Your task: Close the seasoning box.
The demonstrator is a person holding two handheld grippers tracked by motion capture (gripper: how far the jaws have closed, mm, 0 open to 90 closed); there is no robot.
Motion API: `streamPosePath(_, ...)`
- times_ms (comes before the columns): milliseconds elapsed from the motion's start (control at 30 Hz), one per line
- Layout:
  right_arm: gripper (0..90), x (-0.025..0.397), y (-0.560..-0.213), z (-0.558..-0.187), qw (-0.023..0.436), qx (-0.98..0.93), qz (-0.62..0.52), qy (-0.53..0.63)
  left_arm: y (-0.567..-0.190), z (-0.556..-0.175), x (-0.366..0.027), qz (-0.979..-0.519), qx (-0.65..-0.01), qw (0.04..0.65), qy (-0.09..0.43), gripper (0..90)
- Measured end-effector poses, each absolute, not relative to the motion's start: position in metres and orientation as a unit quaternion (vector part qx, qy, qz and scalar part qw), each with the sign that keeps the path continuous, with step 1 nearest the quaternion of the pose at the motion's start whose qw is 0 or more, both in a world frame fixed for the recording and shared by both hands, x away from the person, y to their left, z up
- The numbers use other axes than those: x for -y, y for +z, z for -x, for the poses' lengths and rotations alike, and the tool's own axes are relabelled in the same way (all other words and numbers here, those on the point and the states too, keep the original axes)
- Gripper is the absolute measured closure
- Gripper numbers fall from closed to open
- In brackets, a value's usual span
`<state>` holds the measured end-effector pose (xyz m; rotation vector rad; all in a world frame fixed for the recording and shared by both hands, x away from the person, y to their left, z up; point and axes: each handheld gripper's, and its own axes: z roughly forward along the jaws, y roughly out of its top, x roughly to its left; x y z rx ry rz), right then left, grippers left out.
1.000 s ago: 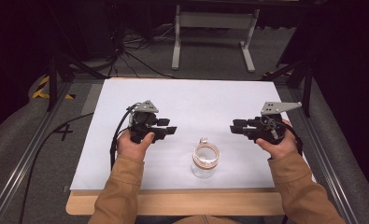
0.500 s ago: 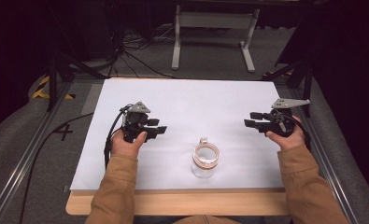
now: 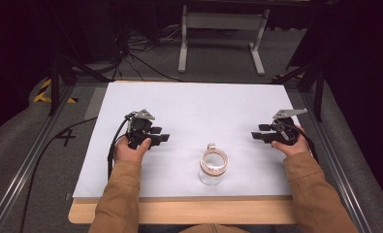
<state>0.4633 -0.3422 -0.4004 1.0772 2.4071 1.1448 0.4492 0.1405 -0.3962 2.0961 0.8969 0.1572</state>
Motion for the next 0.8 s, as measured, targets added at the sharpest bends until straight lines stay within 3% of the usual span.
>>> streamPosePath(400, 44.9, 0.333, -0.428, -0.468, 0.132, -0.842, -0.362, 0.379, -0.402, -0.451, -0.139, -0.838, -0.361, 0.407, 0.053, 51.0)
streamPosePath(800, 43.6, 0.330, -0.428, -0.467, 0.130, -0.843, -0.360, 0.378, -0.401, -0.452, -0.139, -0.838, -0.357, 0.409, 0.057, 50.5)
